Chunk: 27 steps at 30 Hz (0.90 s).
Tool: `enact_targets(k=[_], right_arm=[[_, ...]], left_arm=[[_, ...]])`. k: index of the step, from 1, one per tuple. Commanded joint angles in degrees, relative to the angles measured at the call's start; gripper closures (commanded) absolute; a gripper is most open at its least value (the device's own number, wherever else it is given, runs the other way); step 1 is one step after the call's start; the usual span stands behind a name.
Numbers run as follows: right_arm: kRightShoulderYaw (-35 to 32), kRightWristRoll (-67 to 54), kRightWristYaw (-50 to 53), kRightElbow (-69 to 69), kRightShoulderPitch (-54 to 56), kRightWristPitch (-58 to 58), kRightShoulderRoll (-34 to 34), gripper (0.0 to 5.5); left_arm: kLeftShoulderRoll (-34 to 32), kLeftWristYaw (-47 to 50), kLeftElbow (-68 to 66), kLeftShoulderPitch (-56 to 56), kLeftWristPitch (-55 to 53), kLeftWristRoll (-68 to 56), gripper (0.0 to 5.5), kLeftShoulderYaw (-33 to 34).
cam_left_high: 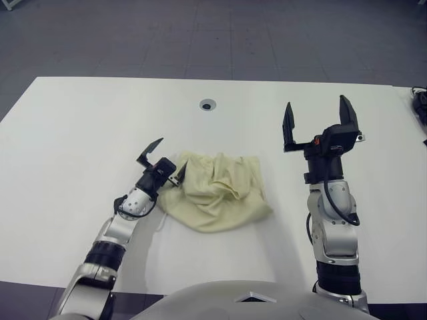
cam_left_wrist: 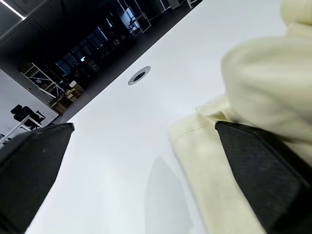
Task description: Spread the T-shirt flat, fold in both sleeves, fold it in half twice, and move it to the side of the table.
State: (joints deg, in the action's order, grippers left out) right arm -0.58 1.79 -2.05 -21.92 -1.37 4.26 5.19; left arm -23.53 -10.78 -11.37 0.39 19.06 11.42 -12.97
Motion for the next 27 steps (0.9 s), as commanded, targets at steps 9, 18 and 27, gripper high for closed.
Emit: enact_targets(k=[9, 18, 27], right_arm=[[1.0, 0.8, 0.8, -3.7, -0.9, -2.0, -1.4, 0.10], [0.7, 0.9, 1.1, -5.0, -1.3, -3.1, -1.9, 0.10], [0.7, 0.8, 0.6, -3.7, 0.3, -3.1, -1.9, 0.10]], left_arm=[[3.0, -0.8, 22.0, 18.4, -17.6, 1.1, 0.11, -2.3], [6.3, 0.7, 29.7, 21.4, -20.7, 0.3, 0.11, -1.8], [5.2, -1.0, 37.7, 17.5, -23.1, -4.3, 0.11, 7.3]])
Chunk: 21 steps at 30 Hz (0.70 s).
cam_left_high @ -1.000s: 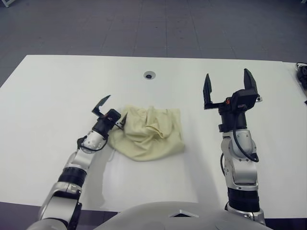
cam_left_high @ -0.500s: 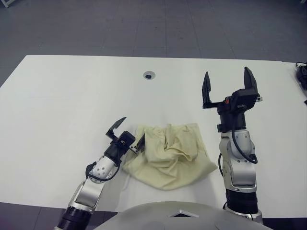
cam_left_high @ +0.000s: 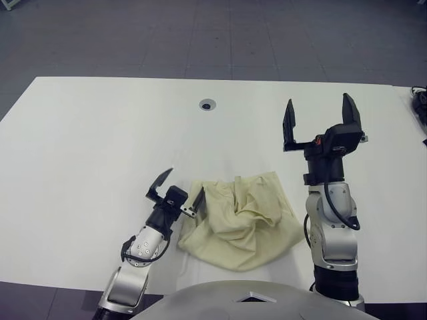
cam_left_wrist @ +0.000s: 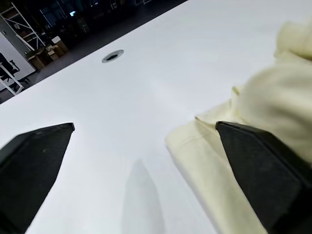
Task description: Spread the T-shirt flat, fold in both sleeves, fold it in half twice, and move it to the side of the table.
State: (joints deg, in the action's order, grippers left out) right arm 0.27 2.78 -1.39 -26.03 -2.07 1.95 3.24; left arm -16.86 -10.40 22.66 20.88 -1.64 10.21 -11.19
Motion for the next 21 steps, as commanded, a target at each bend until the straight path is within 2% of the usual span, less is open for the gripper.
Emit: enact_targets(k=[1, 5, 10, 12, 16, 18, 21], right_arm=[[-0.2, -0.3, -0.1, 0.6, 1.1, -0.8, 0.1, 0.10], [-0.1, -0.1, -0.1, 0.7, 1.2, -0.8, 0.1, 0.10], [-0.5, -0.3, -0.2, 1.5, 1.8, -0.6, 0.3, 0.10], [-0.7, -0.2, -0.1, 1.8, 1.9, -0.5, 0.4, 0.10], [-0.7, -0.2, -0.3, 2.2, 2.5, -0.6, 0.6, 0.10], [-0.7, -0.3, -0.5, 2.6, 2.9, -0.6, 0.8, 0.10], [-0.9, -0.6, -0.7, 3.1, 3.7, -0.8, 1.0, 0.10]], left_arm=[[-2.0, -2.1, 4.6, -3.9, -2.9, -4.4, 0.11, 7.3], [-5.1, -7.6, 7.5, -8.5, -3.7, -11.9, 0.11, 12.9], [-8.2, -18.5, 6.4, -14.6, -5.2, -23.8, 0.11, 13.5], [-10.7, -26.5, 4.2, -17.6, -7.1, -29.3, 0.11, 11.8], [-18.9, -48.6, -1.7, -24.6, -16.4, -40.2, 0.11, 5.9], [-20.6, -55.1, -4.9, -29.3, -20.8, -42.8, 0.11, 3.5], [-21.2, -60.5, -10.1, -36.1, -23.5, -39.5, 0.11, -2.2]])
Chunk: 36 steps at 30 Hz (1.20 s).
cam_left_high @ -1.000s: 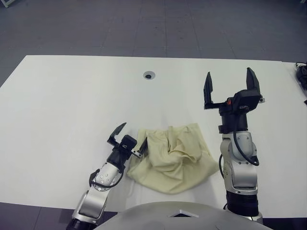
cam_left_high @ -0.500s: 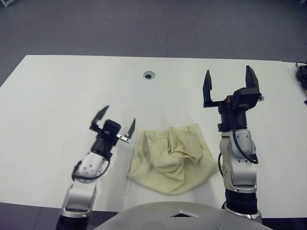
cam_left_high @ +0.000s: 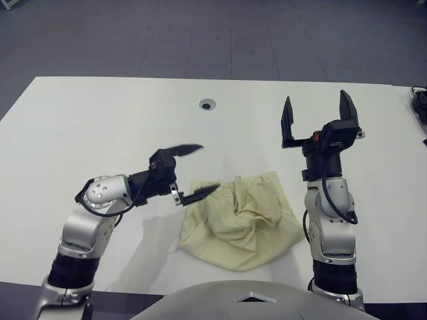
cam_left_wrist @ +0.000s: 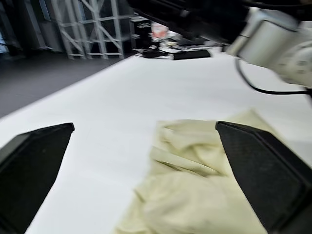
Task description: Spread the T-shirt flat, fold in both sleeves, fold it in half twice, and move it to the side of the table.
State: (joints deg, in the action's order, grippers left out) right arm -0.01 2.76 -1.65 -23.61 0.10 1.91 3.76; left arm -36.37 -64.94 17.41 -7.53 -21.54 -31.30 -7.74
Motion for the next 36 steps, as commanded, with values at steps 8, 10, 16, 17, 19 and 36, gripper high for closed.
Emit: enact_targets(k=[8, 10, 16, 17, 19, 36], right_arm=[[0.7, 0.0, -1.1, -0.1, 1.2, -0.6, 0.7, 0.10], [1.1, 0.0, -1.3, -0.3, 1.2, -0.6, 0.6, 0.10], [1.8, 0.5, -1.3, -0.9, 0.7, -0.7, 0.6, 0.10], [1.9, 0.5, -1.3, -0.9, 0.8, -0.7, 0.6, 0.10], [1.9, 0.6, -1.2, -0.9, 0.8, -0.8, 0.6, 0.10], [2.8, 1.9, -0.4, -4.0, -0.8, -2.2, 0.1, 0.10]], left_arm=[[-0.1, -12.4, -11.3, -18.4, -12.1, 6.3, 0.11, -16.4], [0.9, -12.1, -11.6, -19.5, -13.0, 6.7, 0.11, -17.2], [2.9, -12.5, -13.4, -21.9, -16.4, 7.5, 0.11, -20.1], [2.9, -12.7, -13.6, -22.2, -17.0, 7.8, 0.11, -20.6], [2.8, -13.4, -14.1, -22.8, -17.3, 8.7, 0.11, -22.0], [-2.7, -23.5, -9.1, -21.4, -11.7, 11.8, 0.11, -28.1]])
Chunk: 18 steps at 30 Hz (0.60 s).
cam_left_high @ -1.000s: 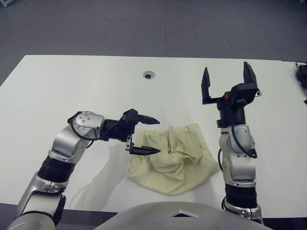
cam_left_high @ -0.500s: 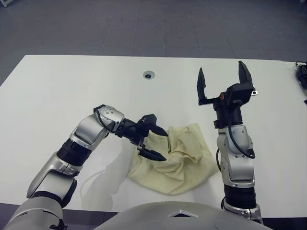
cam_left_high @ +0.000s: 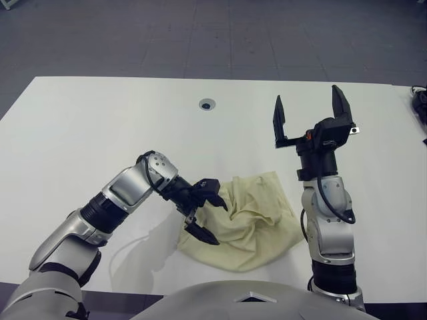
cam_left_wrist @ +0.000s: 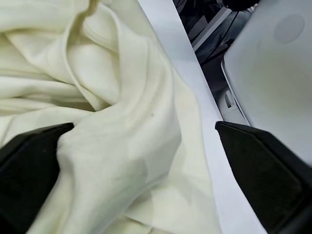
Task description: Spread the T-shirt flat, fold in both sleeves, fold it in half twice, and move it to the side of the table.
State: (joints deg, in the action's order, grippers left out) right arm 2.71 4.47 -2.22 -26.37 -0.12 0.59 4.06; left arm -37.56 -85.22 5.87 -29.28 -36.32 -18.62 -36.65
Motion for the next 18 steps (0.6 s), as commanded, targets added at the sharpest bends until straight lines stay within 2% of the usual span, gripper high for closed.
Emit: enact_targets(k=[1, 13, 18], right_arm=[[0.0, 0.2, 0.2, -1.5, -0.7, -1.0, -0.2, 0.10], [0.0, 0.1, 0.1, -2.3, -0.8, -1.9, -0.1, 0.10], [-0.2, 0.0, 0.1, -2.2, -0.6, -2.0, -0.1, 0.10]], left_arm=[[-1.3, -3.6, 2.8, 0.3, 3.5, -1.1, 0.11, 1.1], [-2.4, -5.2, 4.8, 0.0, 3.6, -3.7, 0.11, 4.8], [-4.7, -6.4, 5.5, 1.0, 4.5, -2.5, 0.97, 3.3]])
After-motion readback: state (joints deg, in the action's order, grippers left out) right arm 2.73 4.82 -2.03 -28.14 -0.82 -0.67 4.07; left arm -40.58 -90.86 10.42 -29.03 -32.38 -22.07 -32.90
